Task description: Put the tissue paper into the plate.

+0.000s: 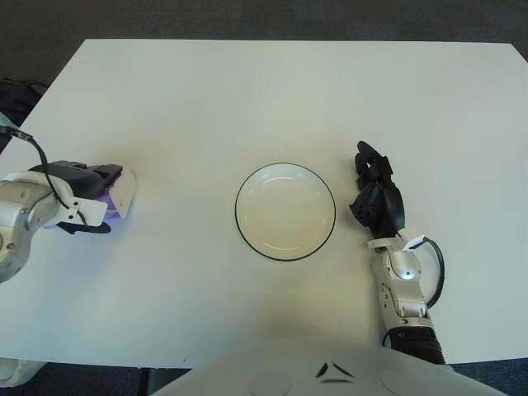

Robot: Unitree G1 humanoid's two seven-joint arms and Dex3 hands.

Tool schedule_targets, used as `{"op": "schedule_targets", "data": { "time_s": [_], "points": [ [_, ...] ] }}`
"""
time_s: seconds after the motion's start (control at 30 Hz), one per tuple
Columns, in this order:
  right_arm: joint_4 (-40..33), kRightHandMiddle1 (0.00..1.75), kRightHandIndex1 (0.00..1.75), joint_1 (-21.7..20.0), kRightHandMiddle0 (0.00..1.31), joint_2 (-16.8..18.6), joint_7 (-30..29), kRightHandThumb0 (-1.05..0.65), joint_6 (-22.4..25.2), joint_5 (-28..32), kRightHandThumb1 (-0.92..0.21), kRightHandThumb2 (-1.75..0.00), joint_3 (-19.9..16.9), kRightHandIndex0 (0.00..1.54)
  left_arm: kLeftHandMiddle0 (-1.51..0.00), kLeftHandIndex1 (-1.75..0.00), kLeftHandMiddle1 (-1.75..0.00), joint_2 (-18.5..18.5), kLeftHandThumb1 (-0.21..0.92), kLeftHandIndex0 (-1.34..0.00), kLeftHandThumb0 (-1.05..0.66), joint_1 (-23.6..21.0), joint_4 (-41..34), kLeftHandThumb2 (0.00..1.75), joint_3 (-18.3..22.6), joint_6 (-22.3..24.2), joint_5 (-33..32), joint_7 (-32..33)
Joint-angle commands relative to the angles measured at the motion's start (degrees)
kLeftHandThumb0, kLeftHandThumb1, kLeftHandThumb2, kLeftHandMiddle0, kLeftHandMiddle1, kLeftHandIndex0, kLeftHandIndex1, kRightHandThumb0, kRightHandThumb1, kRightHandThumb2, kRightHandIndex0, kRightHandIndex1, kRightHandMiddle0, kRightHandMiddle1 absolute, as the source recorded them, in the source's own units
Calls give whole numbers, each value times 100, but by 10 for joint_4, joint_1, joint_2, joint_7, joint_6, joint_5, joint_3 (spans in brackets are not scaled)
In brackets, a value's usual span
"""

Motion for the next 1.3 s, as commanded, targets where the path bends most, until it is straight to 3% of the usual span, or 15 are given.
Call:
{"op": "schedule_targets", "data": {
  "time_s": [0.0,0.13,0.3,0.37,0.5,0.7,0.77,0.83,1.0,1.1,1.13,1.2,1.23,1.27],
  "points": [
    [38,56,1,59,0,-11,7,-73,55,13,-92,-101,-12,22,-54,-83,-37,-74,88,0,-70,46,136,24,-143,-37,42,-10],
    [36,56,1,59,0,-12,10,-73,58,15,-92,-102,-14,23,-51,-96,-51,-70,83,0,-69,55,122,27,-142,-31,42,-11],
    [34,58,2,59,0,-13,11,-73,62,16,-92,-102,-16,24,-51,-107,-62,-86,77,0,-68,50,131,33,-151,-14,50,-3],
    [32,59,2,59,0,-13,12,-72,63,17,-92,-102,-16,25,-51,-117,-70,-107,71,0,-65,41,168,43,-161,-15,55,20],
    [31,61,3,58,0,-13,13,-72,65,17,-92,-102,-18,27,-54,-133,-80,-153,62,-7,-61,9,289,57,-183,-31,73,104],
    [32,66,3,58,0,-13,14,-72,64,18,-92,-102,-20,29,-57,-153,-91,-179,60,-19,-57,-29,418,67,-191,-63,85,203],
    [35,68,4,57,0,-14,15,-72,63,19,-92,-102,-22,30,-59,-157,-96,-186,64,-36,-46,-37,444,71,-190,-69,85,238],
    [39,71,4,56,0,-14,16,-72,61,22,-92,-102,-23,31,-61,-159,-100,-187,64,-41,-43,-35,450,75,-183,-82,77,278],
    [41,88,7,53,0,-11,18,-72,64,32,-92,-99,-28,38,-60,-164,-104,-177,63,-44,-40,-27,462,83,-168,-150,62,415],
    [40,105,20,53,10,-9,22,-72,73,39,-92,-96,-31,48,-61,-167,-106,-175,62,-43,-40,-27,432,87,-160,-164,52,447],
    [39,110,37,53,14,-9,28,-72,80,48,-92,-94,-34,48,-61,-168,-108,-175,61,-43,-40,-17,393,89,-147,-164,36,455],
    [39,119,66,51,21,-9,38,-69,90,66,-92,-87,-37,49,-69,-171,-140,-176,57,-44,-41,-4,356,97,-126,-171,9,482],
    [39,126,85,51,27,-9,43,-65,92,74,-92,-80,-38,53,-79,-173,-153,-177,52,-47,-42,0,351,103,-120,-176,-1,498],
    [39,129,92,51,29,-9,47,-63,93,80,-92,-78,-39,54,-82,-173,-157,-179,51,-48,-42,1,353,106,-117,-181,-9,514]
  ]
}}
